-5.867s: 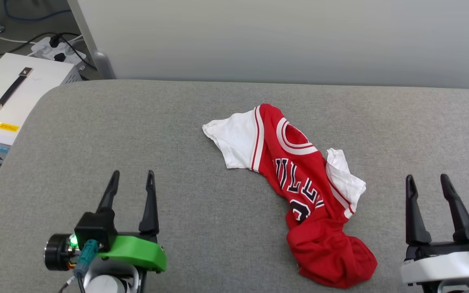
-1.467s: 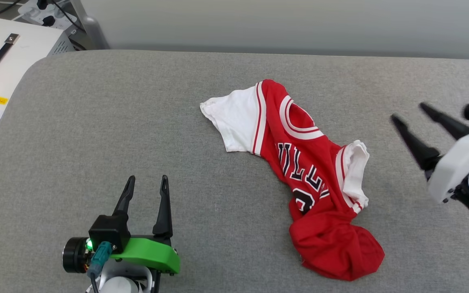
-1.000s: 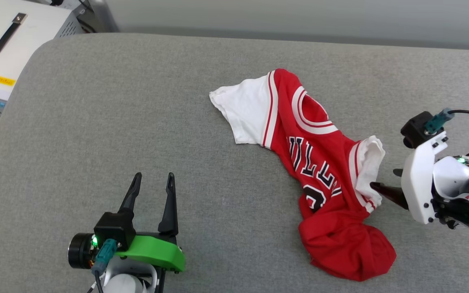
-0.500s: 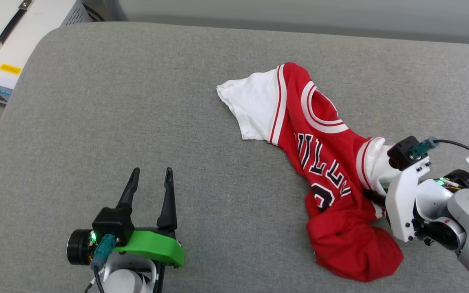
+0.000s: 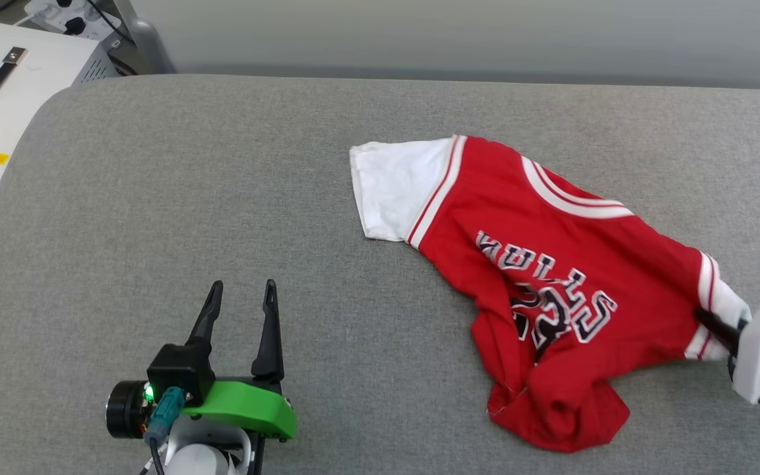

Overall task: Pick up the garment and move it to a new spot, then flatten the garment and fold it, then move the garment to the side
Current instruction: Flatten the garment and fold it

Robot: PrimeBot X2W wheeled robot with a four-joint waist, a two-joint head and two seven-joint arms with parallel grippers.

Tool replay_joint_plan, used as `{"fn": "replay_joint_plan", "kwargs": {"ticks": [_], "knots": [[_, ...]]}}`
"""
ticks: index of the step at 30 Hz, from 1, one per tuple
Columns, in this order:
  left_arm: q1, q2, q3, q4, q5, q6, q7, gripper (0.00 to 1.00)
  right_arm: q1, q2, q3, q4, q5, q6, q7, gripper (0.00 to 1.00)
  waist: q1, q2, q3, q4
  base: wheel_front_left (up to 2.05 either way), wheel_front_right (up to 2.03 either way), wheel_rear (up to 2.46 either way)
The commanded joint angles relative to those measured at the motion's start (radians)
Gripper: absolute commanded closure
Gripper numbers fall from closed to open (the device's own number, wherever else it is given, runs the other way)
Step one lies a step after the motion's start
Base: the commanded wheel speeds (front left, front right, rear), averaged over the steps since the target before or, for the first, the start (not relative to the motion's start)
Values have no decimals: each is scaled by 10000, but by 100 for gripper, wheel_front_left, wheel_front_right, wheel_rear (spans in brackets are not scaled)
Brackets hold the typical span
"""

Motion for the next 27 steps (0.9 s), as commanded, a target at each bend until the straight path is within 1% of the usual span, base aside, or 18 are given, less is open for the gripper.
{"fn": "replay_joint_plan", "kwargs": {"ticks": [1,5,9,10,11,14,17,19,21,24,27], "knots": [[70,-28,2,-31,12,0,-59,0,326,78,-95,253,162,-7,-30,100,0,-1,-10,16,0,0,0],[82,-28,-13,7,-15,-2,-59,0,1000,338,-332,853,500,-7,-113,100,0,-1,-90,111,0,0,0],[206,-28,79,27,-30,23,-59,0,1562,767,-445,834,743,-7,-502,100,0,-1,-240,102,0,0,0],[227,-28,99,33,-26,23,-59,0,1612,804,-515,803,705,-7,-728,68,0,-1,-278,88,0,0,0],[243,-28,118,43,-9,11,-59,0,1651,839,-644,784,609,-7,-1092,0,0,-1,-317,75,0,0,0],[236,-28,195,63,89,-60,-59,0,1703,891,-1024,728,147,-7,-2167,0,0,-1,-443,25,0,0,0],[160,-28,390,54,245,-171,-59,0,1804,1046,-1740,803,-517,-7,-3401,0,0,-1,-565,-48,0,0,0],[79,-18,567,32,359,-253,-59,0,1912,1236,-2274,831,-1122,-7,-4039,0,0,-1,-637,-124,0,0,0],[-66,38,749,-1,459,-352,-59,0,2023,1504,-2969,823,-1850,-7,-4460,0,0,-1,-681,-215,0,0,0],[-417,206,961,-37,591,-526,-59,0,2217,2049,-4043,484,-3100,-7,-4715,0,0,-1,-673,-392,0,0,0],[-1039,477,1025,34,680,-782,-59,0,2517,2862,-5369,-368,-4514,-7,-4808,0,0,-1,-609,-537,0,0,0]]}}
